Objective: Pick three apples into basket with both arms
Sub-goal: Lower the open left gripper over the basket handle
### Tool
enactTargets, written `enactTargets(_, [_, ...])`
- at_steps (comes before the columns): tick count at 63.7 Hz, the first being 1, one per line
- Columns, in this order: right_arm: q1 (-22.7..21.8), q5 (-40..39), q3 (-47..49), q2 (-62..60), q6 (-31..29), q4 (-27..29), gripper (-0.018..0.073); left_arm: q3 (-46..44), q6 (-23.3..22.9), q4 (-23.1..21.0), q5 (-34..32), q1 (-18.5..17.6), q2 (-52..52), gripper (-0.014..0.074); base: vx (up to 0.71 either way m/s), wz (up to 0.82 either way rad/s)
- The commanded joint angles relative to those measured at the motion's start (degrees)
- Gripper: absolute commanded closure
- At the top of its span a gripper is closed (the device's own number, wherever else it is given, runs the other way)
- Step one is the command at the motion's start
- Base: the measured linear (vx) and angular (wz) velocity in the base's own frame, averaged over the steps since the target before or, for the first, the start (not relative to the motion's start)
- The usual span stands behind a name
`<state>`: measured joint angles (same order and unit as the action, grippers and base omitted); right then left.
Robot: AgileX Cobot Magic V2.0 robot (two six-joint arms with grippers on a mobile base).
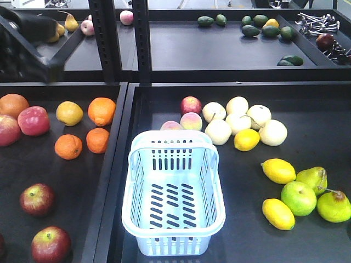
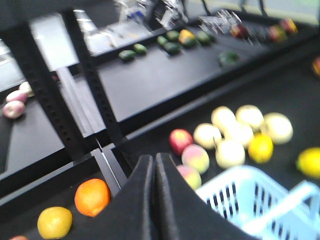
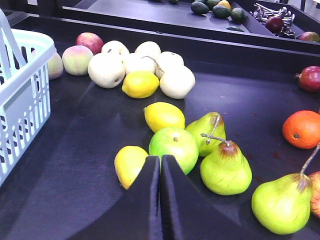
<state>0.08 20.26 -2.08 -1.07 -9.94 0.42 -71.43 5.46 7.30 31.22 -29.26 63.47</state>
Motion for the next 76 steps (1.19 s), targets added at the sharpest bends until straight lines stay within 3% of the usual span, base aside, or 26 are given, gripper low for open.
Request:
enactTargets(1, [-0.1, -4.1, 1.8, -0.3, -0.6, -0.4, 0.0568, -2.1, 10.4, -7.3, -1.5, -0.4, 0.1, 0.0586, 0.00, 0.00])
enactTargets(7, [-0.1, -4.1, 1.8, -0.3, -0.6, -0.4, 0.0568, -2.1, 14.0, -9.7, 0.0, -0.4, 1.2, 0.0558, 0.00, 0.00])
enactTargets(14, [-0.1, -4.1, 1.8, -0.3, -0.6, -0.4, 0.0568, -2.1, 15.1, -9.6, 0.7, -0.4, 2.5, 0.0496, 0.00, 0.00])
enactTargets(27, [-0.1, -4.1, 1.8, -0.3, -0.6, -0.4, 0.0568, -2.1, 16.1, -9.6, 1.0, -0.4, 5.8, 0.0302, 0.00, 0.00])
enactTargets(37, [-0.1, -4.1, 1.8, -0.3, -0.6, -0.4, 0.0568, -2.1, 22.4, -10.1, 2.1, -0.4, 9.2, 0.0223, 0.00, 0.00])
enactTargets(44, [-0.1, -4.1, 1.8, -0.3, -0.6, -0.4, 0.0568, -2.1, 30.1, -14.1, 3.2, -0.4, 11.6, 0.0223, 0.00, 0.00])
enactTargets(52, [-0.1, -4.1, 1.8, -0.3, -0.6, -0.4, 0.0568, -2.1, 40.8, -24.4, 4.3, -0.4, 14.4, 0.0223, 0.00, 0.00])
enactTargets(58, [-0.1, -4.1, 1.8, -0.3, -0.6, -0.4, 0.0568, -2.1, 45.6, -31.2, 4.9, -0.4, 16.5, 0.0223, 0.00, 0.00])
enactTargets(64, [-0.1, -4.1, 1.8, -0.3, -0.6, -0.4, 0.0568, -2.1, 48.8, -33.8, 6.1, -0.4, 18.6, 0.0223, 0.00, 0.00])
enactTargets(76, [-0.1, -4.1, 1.8, -0.3, -0.6, -0.4, 0.0568, -2.1, 51.7, -33.7, 5.8, -0.4, 23.0, 0.0223, 0.00, 0.00])
